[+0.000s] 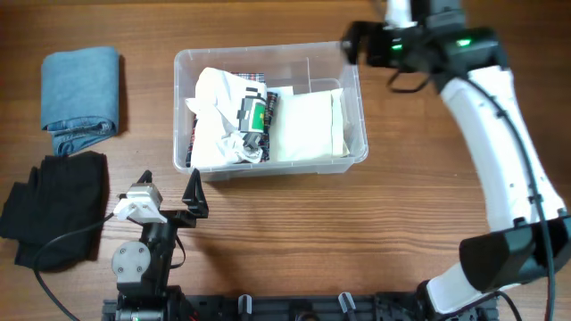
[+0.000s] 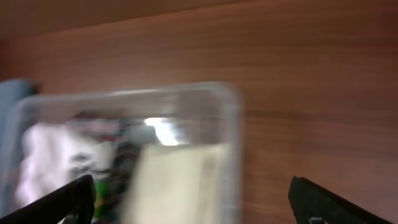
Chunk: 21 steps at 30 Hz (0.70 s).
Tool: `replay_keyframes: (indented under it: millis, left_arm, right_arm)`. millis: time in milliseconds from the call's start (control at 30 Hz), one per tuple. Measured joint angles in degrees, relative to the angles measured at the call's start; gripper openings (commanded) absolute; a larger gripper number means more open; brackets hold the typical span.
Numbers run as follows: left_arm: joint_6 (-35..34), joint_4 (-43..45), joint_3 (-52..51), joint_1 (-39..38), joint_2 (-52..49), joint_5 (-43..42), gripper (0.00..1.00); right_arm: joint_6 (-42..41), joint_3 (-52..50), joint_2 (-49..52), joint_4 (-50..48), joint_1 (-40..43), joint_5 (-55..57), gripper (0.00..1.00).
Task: Pack container
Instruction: 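Release the T-shirt and raise the right gripper back to the right, then move the left gripper to the black cloth and grasp it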
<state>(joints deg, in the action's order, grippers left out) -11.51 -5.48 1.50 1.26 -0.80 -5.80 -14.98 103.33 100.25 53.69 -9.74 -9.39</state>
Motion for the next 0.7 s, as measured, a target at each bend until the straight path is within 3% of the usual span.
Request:
replay_keyframes:
  millis: [367,700]
  left_arm:
    - [0.00,0.00,0.00,0.00,0.00,0.00,1.00]
    - [-0.26,0.04,0.00,0.00,0.00,-0.39,1.00]
  right_arm:
    - [-0.87,0.00,0.00,2.95,17.27,5.44,1.00]
    - [-0.87,0.00,0.00,4.07,20.57,6.47,1.00]
